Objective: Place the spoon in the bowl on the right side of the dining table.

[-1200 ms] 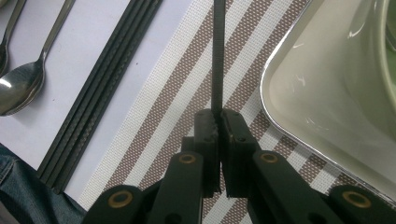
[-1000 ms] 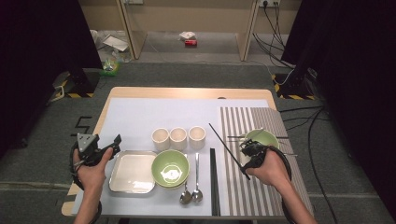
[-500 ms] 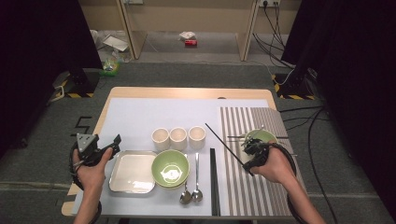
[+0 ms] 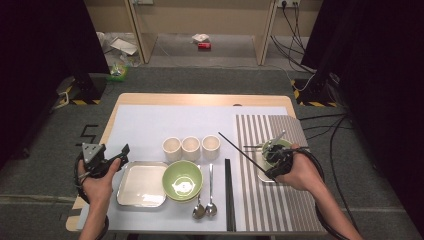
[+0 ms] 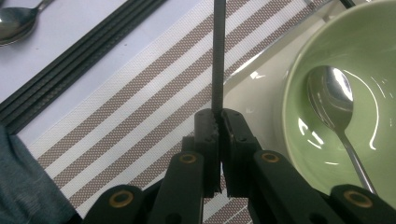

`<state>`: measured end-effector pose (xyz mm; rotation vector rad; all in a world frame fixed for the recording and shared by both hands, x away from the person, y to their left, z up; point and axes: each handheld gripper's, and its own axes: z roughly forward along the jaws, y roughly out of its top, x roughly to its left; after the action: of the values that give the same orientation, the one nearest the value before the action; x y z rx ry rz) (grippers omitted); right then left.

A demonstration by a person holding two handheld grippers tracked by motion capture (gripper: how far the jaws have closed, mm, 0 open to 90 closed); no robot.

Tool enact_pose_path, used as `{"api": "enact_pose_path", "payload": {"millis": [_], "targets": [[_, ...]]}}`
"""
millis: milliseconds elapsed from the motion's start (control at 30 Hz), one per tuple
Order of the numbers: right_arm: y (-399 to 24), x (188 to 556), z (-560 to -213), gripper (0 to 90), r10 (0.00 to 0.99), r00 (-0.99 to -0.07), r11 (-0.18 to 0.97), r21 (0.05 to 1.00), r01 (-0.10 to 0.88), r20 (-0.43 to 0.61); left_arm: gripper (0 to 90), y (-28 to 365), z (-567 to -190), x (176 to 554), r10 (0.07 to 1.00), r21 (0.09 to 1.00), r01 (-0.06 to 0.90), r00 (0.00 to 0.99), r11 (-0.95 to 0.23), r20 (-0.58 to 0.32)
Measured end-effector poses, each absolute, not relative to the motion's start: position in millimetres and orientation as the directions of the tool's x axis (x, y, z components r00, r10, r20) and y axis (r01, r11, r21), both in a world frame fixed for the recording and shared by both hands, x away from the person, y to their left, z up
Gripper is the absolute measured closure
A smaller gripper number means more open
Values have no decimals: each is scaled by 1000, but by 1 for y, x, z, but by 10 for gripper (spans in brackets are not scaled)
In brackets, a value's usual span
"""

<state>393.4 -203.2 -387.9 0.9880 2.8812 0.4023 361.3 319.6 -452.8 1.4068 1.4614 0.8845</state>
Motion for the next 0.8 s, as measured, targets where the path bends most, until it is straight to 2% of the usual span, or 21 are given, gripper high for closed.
{"api": "enact_pose_path", "payload": {"millis": [800], "targets": [[-209,412,-367,861,460,-887,864,251,436,-42,138,320,-453,361,991,932,350,45,100,-123]]}}
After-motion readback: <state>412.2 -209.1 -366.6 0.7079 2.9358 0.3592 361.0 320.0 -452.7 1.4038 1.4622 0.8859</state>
